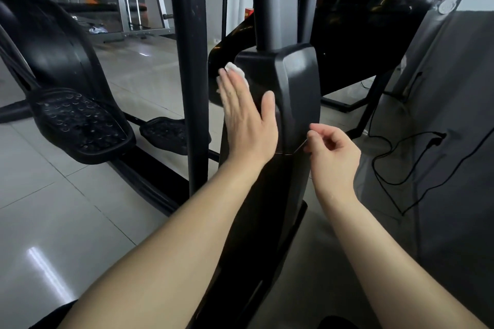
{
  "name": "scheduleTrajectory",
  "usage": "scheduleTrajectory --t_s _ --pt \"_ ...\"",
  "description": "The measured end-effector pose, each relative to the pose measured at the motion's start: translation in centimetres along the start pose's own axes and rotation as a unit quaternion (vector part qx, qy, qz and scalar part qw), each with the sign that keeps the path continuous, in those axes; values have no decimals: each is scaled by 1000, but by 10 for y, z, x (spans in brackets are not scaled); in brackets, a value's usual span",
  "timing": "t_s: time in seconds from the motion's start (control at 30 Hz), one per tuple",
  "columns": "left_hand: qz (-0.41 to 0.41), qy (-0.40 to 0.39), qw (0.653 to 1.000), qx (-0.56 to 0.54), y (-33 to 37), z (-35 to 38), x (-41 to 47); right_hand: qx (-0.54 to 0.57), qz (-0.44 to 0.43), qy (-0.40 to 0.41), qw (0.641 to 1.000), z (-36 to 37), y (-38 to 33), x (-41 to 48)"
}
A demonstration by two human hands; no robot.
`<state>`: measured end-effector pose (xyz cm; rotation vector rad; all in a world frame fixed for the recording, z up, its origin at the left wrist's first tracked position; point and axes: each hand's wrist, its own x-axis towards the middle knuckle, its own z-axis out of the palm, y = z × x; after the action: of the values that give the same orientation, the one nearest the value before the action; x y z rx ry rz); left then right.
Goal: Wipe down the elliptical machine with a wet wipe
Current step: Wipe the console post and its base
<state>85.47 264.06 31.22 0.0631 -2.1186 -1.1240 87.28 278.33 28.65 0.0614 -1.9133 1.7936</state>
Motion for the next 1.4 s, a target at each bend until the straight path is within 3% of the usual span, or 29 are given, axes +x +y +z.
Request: scheduleTrajectory --t_s 0.13,0.2,0.3,0.4,0.47,0.53,0.67,0.73,0.83,0.9,0.97,1.17,1.3,1.33,1.4 --pt "192 -32 978 69 13 12 -49 13 19 0 1000 -6 7 -2" --pt "248 -52 959 128 8 16 -65 16 29 0 999 -10 13 -1" --pt "193 -21 971 141 -11 10 -52 15 45 -7 999 -12 23 -2" --pt "47 -7 998 41 -23 0 -27 -1 51 -17 999 -11 31 -7" --pt "25 -8 1000 17 -26 1 -28 -3 54 -26 998 -9 35 -13" --pt "55 -7 998 25 -23 7 -50 4 62 -29 998 -8 40 -18" --pt "200 -72 973 88 -25 20 -102 2 70 -22 997 -9 50 -25" --pt "209 -70 969 109 -32 20 -104 0 77 -18 997 -12 55 -25" --pt "93 -37 990 103 -51 23 -94 -7 85 -17 996 -16 61 -26" --pt "-30 -30 998 52 -64 23 -84 -16 89 -23 996 -18 67 -29" --pt "-86 -35 996 7 -73 27 -85 -21 94 -29 995 -20 74 -33" --pt "80 -110 989 63 -52 43 -159 -34 111 -28 993 -23 98 -47" --pt "134 -133 976 111 -64 40 -162 -39 143 -29 988 -26 114 -53" --pt "121 -131 977 119 -70 41 -160 -35 154 -29 987 -27 117 -55" --pt "16 -107 988 107 -84 42 -149 -34 169 -30 985 -29 122 -58"
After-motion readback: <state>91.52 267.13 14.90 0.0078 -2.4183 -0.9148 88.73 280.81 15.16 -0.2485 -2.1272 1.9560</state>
